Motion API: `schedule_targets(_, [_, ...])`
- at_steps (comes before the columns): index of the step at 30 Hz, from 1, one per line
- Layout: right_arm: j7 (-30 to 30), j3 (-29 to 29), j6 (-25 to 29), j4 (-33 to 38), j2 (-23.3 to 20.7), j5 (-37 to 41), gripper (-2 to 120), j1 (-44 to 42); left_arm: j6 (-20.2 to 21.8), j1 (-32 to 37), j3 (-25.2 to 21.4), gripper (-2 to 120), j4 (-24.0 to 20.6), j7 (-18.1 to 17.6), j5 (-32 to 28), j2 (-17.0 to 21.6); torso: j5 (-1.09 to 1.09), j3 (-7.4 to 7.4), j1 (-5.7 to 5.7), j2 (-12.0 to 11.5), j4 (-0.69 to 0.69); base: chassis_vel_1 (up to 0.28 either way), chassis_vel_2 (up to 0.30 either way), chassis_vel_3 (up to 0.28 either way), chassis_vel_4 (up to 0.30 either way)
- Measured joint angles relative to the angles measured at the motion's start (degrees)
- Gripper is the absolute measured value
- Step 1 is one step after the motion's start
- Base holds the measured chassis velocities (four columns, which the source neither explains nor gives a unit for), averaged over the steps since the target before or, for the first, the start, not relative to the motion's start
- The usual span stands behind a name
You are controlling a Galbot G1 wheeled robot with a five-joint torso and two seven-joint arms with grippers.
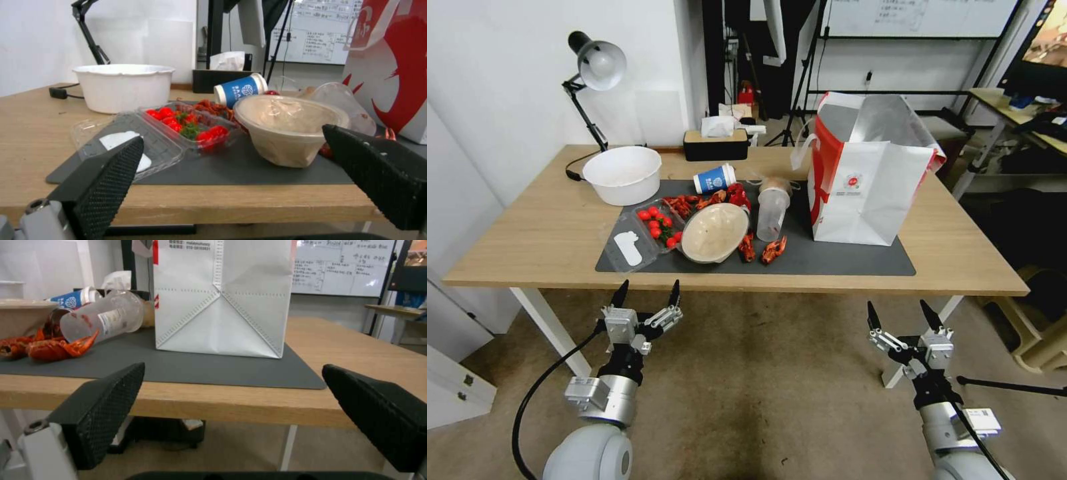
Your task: Pick up the food delivery bag from the floor and place it on the table.
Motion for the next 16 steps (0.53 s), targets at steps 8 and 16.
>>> schedule_targets(8, [-0.15,0.1,-0.52,0.57,0.0,-0.02,100,-0.02,-0.02,-0.01,-0.01,100,-0.16,0.1,0.0,0.09,0.0,0.0,0.0,0.0,0.0,0.0,0.0,0.0,0.0])
schedule_targets(16, [-0.27,0.34,-0.77,0.84,-0.04,-0.01,100,-0.27,-0.02,-0.1,0.0,100,-0.14,0.13,0.0,0.19,0.0,0.0,0.0,0.0,0.0,0.0,0.0,0.0,0.0])
